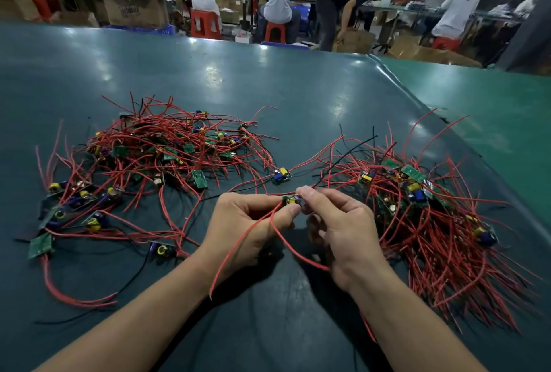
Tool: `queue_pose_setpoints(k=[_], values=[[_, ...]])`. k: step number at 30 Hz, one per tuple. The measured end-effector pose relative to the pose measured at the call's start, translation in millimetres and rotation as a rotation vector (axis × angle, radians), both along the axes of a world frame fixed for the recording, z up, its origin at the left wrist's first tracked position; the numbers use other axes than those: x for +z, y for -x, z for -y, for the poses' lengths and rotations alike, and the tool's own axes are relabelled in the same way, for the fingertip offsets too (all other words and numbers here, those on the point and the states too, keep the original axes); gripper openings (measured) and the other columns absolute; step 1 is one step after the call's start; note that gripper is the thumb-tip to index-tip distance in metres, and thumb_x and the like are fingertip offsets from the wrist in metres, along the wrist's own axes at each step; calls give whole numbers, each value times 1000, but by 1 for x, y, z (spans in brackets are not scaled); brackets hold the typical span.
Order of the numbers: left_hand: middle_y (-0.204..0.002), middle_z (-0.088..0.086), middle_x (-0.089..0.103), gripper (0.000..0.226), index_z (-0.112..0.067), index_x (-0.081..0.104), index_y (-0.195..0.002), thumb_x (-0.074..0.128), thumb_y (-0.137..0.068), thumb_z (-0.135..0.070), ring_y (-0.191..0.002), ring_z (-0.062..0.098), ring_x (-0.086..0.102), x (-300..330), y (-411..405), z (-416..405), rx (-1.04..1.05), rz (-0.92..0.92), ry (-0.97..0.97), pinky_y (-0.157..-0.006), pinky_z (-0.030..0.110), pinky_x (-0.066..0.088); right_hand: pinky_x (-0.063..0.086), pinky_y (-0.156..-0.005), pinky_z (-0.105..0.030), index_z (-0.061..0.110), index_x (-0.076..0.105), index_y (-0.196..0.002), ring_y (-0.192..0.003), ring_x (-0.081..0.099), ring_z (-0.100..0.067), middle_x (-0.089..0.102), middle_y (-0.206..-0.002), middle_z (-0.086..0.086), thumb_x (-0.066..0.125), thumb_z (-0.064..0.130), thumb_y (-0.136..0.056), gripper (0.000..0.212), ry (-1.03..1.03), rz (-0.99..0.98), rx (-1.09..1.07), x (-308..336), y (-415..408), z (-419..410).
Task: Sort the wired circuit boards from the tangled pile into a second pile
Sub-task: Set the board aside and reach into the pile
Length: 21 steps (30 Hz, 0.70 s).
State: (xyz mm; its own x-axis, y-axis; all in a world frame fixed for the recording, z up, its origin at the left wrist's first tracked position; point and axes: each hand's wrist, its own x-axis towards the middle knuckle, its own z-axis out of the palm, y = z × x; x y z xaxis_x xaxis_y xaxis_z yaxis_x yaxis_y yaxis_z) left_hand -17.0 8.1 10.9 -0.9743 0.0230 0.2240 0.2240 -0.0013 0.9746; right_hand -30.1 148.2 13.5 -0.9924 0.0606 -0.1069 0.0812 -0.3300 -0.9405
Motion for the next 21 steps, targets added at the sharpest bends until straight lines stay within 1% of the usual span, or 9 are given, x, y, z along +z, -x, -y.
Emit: queue_pose_setpoints(k=[1, 2, 4, 5, 7, 11, 13, 15, 21], values=[[-57, 3, 66, 9, -15, 79, -69, 80, -78, -16, -49, 7, 51, 1, 1, 0, 6, 26, -21, -48, 16, 39, 31, -37, -16, 12, 75, -69, -40, 41, -7, 60, -59, -2, 75, 11, -82, 13, 12, -15, -15, 1, 1, 0], [-52, 9, 58, 18, -12, 77, -62, 82, -76, -23, -43, 11, 43, 1, 2, 2, 19, 55, -53, -44, 16, 32, 29, -36, -16, 13, 74, -69, -39, 40, -7, 59, -58, 0, 74, 11, -82, 14, 36, -30, -33, 3, 2, 0], [-53, 15, 54, 24, -11, 74, -58, 76, -74, -29, -42, 14, 35, 1, 4, 4, 27, 91, -111, -43, 16, 28, 27, -35, -15, 12, 74, -69, -37, 37, -5, 58, -56, 1, 71, 11, -85, 16, 102, -64, -82, 6, 6, -4], [-54, 12, 57, 24, -13, 73, -58, 72, -75, -29, -43, 13, 37, 2, 4, 4, 21, 85, -131, -43, 15, 30, 27, -35, -14, 12, 74, -69, -37, 37, -5, 57, -56, 2, 69, 11, -87, 18, 127, -85, -108, 8, 8, -6], [-56, 4, 62, 21, -15, 74, -60, 74, -74, -31, -47, 11, 40, 2, 4, 4, -2, 71, -148, -45, 15, 34, 26, -36, -14, 12, 75, -68, -37, 36, -4, 55, -55, 3, 64, 10, -91, 26, 146, -119, -153, 10, 11, -10], [-57, 2, 63, 28, -16, 74, -62, 72, -69, -43, -53, 13, 44, -2, 5, 5, -26, 56, -157, -50, 17, 37, 26, -37, -14, 12, 74, -65, -36, 34, -6, 54, -54, 2, 61, 8, -93, 32, 164, -174, -239, 12, 11, -12], [-54, 0, 60, 29, -14, 72, -58, 71, -68, -41, -47, 10, 41, -3, 6, 6, -27, 47, -214, -48, 16, 35, 25, -36, -14, 11, 70, -64, -36, 34, -6, 55, -54, 2, 59, 7, -94, 32, 202, -204, -315, 15, 13, -17], [-51, -1, 58, 30, -12, 70, -54, 70, -66, -40, -44, 7, 39, -2, 5, 6, -32, 43, -263, -46, 15, 34, 24, -36, -15, 8, 67, -70, -36, 33, -5, 53, -54, 2, 57, 7, -95, 27, 227, -227, -361, 18, 14, -22], [-49, -2, 56, 27, -13, 71, -53, 70, -64, -38, -43, 7, 38, -1, 6, 5, -35, 42, -301, -46, 14, 34, 25, -35, -16, 8, 66, -71, -36, 34, -6, 50, -52, 2, 55, 12, -98, 29, 245, -233, -404, 18, 12, -19]])
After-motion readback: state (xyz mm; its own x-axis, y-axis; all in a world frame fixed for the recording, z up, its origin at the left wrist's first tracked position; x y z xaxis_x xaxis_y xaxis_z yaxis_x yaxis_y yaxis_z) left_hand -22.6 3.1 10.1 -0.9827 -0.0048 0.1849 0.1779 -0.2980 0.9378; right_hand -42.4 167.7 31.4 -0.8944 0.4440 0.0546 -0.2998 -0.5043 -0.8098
